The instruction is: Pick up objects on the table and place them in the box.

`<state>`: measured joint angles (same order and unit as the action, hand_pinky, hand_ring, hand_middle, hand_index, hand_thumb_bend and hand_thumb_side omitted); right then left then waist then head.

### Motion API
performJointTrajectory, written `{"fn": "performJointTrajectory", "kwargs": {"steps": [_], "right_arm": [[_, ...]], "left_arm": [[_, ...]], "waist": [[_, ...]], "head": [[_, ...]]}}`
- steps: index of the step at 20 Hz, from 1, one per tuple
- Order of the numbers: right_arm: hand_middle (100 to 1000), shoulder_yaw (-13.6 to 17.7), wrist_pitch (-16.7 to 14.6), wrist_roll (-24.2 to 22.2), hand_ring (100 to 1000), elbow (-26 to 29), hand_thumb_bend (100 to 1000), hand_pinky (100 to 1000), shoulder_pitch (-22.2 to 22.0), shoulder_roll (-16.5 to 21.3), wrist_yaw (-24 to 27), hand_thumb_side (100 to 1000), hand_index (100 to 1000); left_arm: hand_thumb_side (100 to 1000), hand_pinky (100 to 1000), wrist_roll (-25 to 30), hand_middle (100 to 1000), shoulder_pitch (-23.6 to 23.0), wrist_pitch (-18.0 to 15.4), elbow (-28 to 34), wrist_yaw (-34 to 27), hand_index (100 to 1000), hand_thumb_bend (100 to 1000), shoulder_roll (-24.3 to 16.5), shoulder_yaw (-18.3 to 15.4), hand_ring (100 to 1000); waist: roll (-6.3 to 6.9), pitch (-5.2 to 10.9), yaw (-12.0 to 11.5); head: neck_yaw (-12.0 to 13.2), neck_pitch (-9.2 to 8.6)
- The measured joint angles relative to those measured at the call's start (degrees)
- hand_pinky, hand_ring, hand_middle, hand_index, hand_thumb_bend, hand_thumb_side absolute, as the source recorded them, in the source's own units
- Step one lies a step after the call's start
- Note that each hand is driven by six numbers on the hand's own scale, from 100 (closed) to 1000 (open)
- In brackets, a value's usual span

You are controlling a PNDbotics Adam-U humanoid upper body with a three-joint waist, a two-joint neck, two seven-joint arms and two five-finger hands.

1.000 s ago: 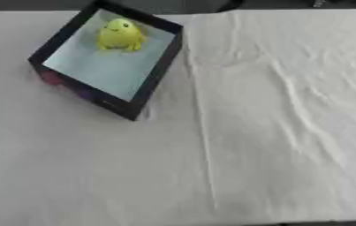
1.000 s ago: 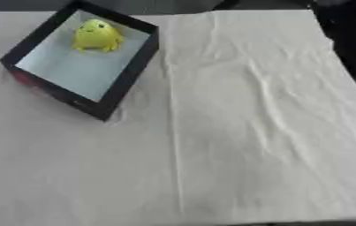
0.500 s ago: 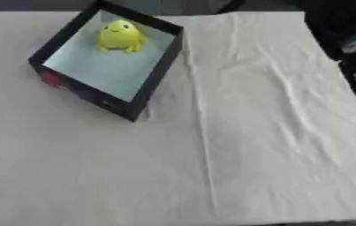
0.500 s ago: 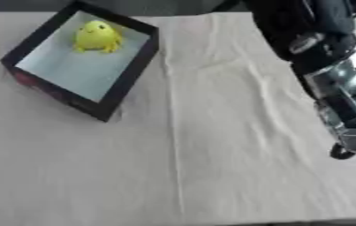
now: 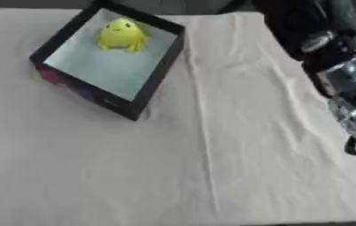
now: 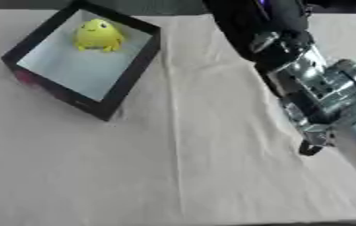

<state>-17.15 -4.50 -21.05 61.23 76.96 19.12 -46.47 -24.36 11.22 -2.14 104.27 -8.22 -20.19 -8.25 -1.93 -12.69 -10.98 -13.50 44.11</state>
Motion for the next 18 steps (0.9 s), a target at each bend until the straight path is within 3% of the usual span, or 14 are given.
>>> {"fn": "performJointTrajectory", "kwargs": {"steps": [10, 18], "right_arm": [[406, 0.66, -2.25, 3.68, 558, -8.87, 416, 780, -0.53, -7.81, -8.89, 159, 558], [406, 1.75, -3.59, 5.2, 559, -13.84, 419, 773, -2.84, -9.96, -14.18, 168, 558]], "left_arm": [[644, 809, 0.39, 772, 0.95, 0.01, 0.06, -0.21, 782, 442, 0.09, 0.36, 583], [644, 809, 0.55, 771, 1.28, 0.12, 0.34, -0.24, 781, 443, 0.39, 0.63, 581]], "waist": [[-0.01, -1.14, -1.47], [-0.31, -1.96, -1.87]], "head": [[-1.83, -1.03], [-1.78, -1.12]]}}
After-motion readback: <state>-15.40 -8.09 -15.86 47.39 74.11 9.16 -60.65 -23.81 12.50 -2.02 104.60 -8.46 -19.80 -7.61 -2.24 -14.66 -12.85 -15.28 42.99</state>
